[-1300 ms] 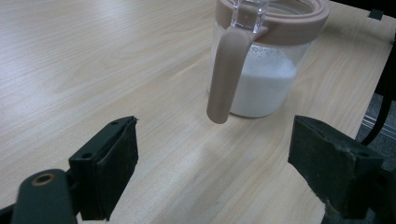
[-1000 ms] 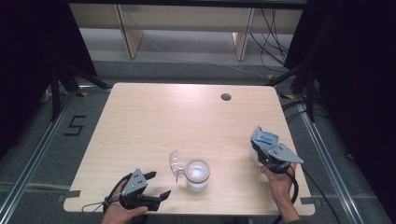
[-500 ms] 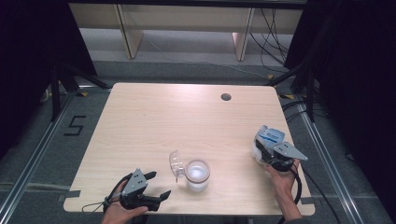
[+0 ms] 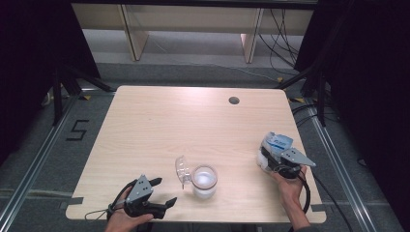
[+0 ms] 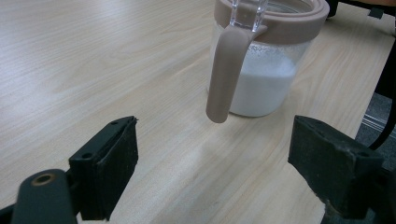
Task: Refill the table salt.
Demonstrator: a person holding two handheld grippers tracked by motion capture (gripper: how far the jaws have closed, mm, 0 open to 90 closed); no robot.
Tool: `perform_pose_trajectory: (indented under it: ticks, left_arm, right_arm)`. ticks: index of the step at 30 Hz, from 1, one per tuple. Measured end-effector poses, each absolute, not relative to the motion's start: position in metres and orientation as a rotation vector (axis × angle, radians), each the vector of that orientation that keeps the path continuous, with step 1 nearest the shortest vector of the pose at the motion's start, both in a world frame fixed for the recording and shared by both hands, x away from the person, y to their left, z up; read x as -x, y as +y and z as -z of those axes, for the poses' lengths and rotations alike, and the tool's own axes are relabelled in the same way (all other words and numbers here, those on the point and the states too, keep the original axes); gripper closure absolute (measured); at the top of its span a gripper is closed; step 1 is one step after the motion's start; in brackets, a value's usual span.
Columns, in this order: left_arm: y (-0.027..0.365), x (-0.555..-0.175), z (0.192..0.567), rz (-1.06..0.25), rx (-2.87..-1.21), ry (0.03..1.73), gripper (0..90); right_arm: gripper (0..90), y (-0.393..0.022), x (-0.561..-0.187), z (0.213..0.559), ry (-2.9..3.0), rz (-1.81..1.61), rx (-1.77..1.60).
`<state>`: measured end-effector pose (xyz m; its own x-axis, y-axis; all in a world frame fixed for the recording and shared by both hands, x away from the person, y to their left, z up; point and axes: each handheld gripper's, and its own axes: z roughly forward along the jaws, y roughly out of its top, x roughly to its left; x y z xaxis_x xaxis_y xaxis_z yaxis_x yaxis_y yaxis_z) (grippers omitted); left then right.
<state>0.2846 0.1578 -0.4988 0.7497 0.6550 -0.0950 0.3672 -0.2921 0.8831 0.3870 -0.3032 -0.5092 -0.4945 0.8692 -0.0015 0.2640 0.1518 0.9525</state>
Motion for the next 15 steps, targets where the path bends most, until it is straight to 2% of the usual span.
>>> perform_pose_trajectory:
  ticks: [3, 12, 15]
  left_arm:
    - [0.158, -0.285, 0.499, -0.348, -1.911, 0.782, 15.3]
    - [0.159, -0.285, 0.498, -0.366, -1.92, 0.766, 15.3]
    - [0.159, -0.285, 0.498, -0.364, -1.92, 0.776, 15.3]
  right_arm:
    - [75.2, -0.304, -0.385, 0.509, 1.848, -1.357, -1.067]
    - [52.5, -0.304, -0.379, 0.506, 1.828, -1.353, -1.085]
    - [49.3, -0.304, -0.376, 0.504, 1.845, -1.336, -1.103]
